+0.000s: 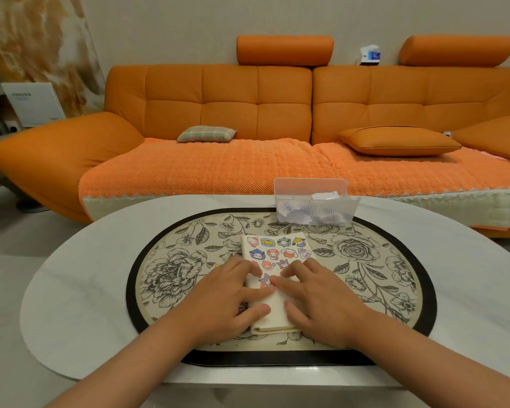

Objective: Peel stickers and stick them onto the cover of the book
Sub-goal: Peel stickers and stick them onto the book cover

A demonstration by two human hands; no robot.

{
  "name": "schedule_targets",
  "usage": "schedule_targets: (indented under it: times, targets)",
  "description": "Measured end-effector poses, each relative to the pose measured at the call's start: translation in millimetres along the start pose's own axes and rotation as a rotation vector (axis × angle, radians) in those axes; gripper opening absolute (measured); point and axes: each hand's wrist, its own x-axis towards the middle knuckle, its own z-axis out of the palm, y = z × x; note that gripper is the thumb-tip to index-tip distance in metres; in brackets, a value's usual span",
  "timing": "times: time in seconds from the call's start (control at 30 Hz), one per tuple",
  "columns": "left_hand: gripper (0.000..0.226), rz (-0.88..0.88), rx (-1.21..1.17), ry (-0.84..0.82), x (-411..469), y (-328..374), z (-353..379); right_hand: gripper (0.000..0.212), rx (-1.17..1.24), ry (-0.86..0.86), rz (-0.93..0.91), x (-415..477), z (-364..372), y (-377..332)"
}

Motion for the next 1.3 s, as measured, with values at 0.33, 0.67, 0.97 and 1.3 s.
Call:
schedule_targets:
  times: [0.33, 0.67, 0.97, 1.3]
  targets:
    - [0.053, -0.039, -0.086, 0.176, -0.3, -0.3, -0.1, 0.043, 0.013, -0.036, -0.019, -1.1, -13.3, 0.2]
    - [0.031, -0.243, -0.201, 0.265, 4.2, -32.0, -23.0, 0.036, 0.032, 0.058, 0.053, 40.5, -25.1, -16.1]
    - [0.039, -0.390, -0.130, 0.088, 8.0, -64.3, -24.0, 0.028, 0.118, 0.030, 0.064, 94.5, -5.7, -39.1]
    - [0.041, -0.393, -0.307, 0.052, 13.9, -73.9, -13.0, 0.043, 0.084, -0.010, 0.077, 113.1, 11.1, -47.0]
